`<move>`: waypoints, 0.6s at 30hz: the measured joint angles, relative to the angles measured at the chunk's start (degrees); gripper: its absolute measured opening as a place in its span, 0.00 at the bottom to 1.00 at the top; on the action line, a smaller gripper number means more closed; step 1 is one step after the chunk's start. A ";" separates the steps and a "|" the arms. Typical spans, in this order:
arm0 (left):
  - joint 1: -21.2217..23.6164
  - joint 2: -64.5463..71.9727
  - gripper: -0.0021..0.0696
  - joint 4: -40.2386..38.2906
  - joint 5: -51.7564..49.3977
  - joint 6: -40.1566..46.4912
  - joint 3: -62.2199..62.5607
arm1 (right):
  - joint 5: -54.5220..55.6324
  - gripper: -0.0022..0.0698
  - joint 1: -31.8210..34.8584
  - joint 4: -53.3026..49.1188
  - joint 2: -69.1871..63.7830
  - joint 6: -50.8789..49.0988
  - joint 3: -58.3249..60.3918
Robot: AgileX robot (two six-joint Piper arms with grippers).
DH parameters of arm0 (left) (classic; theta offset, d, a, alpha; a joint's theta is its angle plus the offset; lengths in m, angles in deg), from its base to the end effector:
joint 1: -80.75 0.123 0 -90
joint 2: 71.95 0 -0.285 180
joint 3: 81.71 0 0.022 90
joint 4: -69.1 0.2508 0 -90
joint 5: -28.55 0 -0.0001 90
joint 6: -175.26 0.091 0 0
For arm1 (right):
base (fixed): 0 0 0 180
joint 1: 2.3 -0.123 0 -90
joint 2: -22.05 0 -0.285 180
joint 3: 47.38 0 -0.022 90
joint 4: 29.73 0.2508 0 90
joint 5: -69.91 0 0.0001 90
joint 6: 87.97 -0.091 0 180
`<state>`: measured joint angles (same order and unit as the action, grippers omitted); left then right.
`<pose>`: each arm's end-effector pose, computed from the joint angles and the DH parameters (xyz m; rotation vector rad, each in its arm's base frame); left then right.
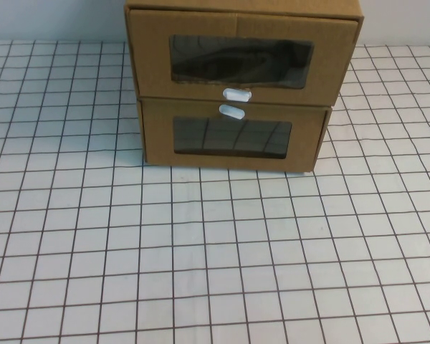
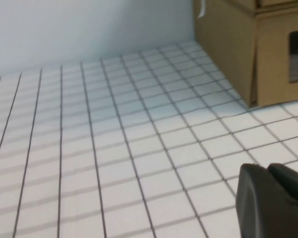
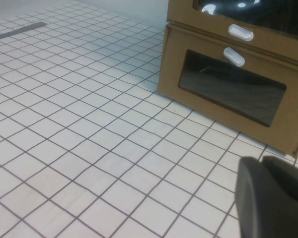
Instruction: Close the shoe box
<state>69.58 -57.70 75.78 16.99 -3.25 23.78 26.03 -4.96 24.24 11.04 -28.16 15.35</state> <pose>0.0628 -0.0102 0.2043 0.2750 1.7278 -0.0196 0.0258 0.0523 0.2515 -0.6805 1.6415 0.3786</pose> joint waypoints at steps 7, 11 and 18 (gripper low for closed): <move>5.40 -5.83 0.02 1.68 -6.46 -9.49 -4.19 | 0.00 0.01 0.00 0.00 0.00 0.00 0.00; 8.13 -6.18 0.02 1.81 -7.95 -10.99 -4.19 | -0.04 0.01 0.00 0.00 0.00 0.00 0.00; 8.66 -6.18 0.02 -1.44 -8.51 -12.68 -4.19 | -0.04 0.01 0.00 0.00 0.00 0.00 0.00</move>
<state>78.23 -63.88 74.34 8.48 -15.93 19.58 25.99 -4.96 24.24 11.04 -28.16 15.35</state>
